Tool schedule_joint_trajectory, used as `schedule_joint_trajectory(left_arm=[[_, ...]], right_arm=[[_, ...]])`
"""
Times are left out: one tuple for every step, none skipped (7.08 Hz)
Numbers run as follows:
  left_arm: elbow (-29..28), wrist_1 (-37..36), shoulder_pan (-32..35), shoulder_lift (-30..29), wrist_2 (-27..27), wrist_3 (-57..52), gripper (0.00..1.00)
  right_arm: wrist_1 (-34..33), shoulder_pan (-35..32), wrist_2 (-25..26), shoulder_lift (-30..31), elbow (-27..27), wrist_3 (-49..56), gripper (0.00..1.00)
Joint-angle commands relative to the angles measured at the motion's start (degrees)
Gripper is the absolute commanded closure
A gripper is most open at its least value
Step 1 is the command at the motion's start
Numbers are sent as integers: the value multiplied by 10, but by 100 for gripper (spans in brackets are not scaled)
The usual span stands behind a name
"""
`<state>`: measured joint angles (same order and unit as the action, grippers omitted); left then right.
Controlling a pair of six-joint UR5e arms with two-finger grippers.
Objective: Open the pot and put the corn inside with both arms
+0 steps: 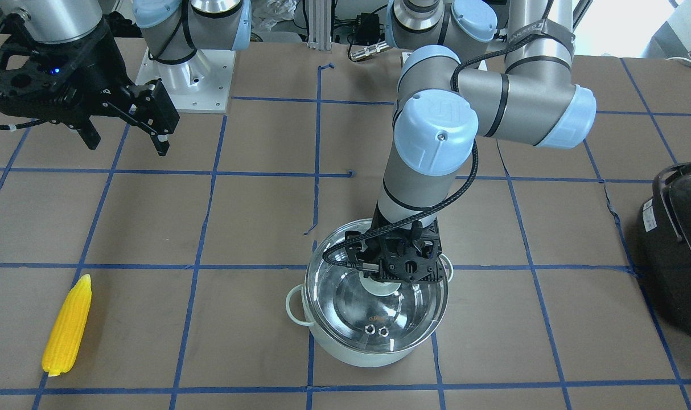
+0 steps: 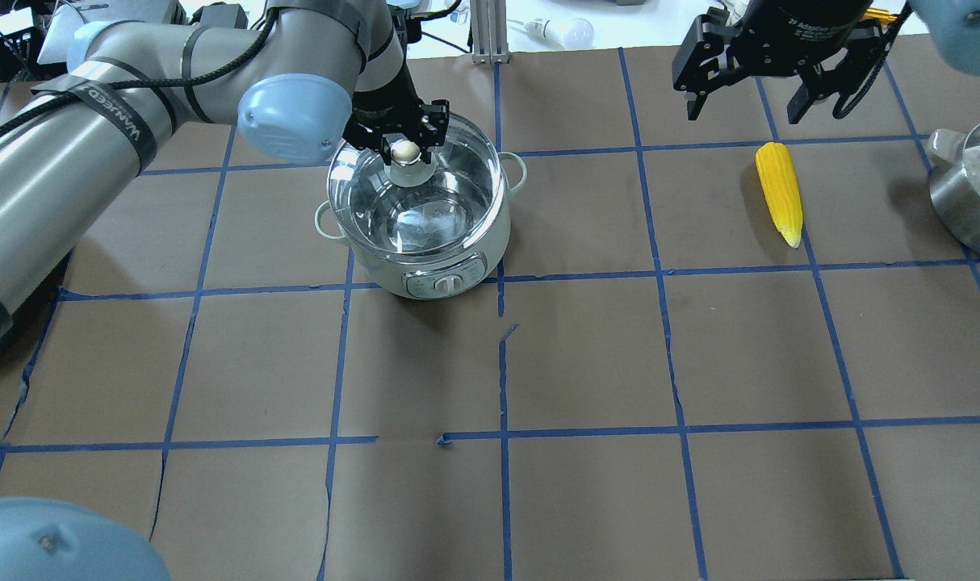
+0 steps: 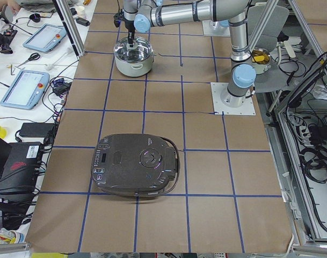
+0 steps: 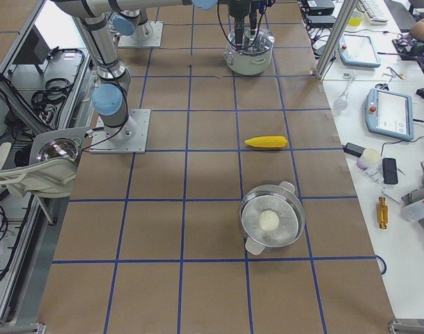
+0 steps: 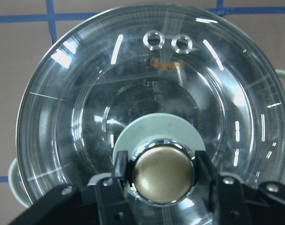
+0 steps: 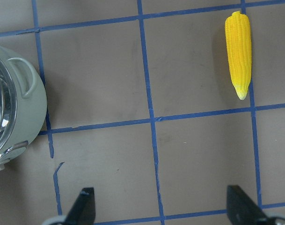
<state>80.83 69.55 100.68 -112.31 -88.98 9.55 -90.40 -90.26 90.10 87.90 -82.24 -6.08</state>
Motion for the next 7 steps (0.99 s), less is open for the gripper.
schedule_joint_trajectory(left_arm=[[-50, 98, -27, 32, -3, -28, 68], [-38, 100, -73, 38, -13, -91, 70], [-11, 91, -118, 43, -17, -129, 72], [6, 82, -155, 48, -23, -175, 74], [16, 76, -189, 49, -23, -222, 76], [36, 67, -218, 50, -20, -230, 76], [69, 13, -245, 49, -18, -249, 76]], right_arm=[[0, 0, 0, 0, 1, 0, 0], [-1, 4, 1, -2, 3, 2, 0], [-6, 13, 1, -8, 5, 4, 0], [-10, 34, 6, -20, 15, 15, 0], [-9, 65, 18, -31, 26, 25, 0], [-12, 99, 37, -59, 29, 65, 0], [-19, 131, 35, -78, 28, 95, 0]])
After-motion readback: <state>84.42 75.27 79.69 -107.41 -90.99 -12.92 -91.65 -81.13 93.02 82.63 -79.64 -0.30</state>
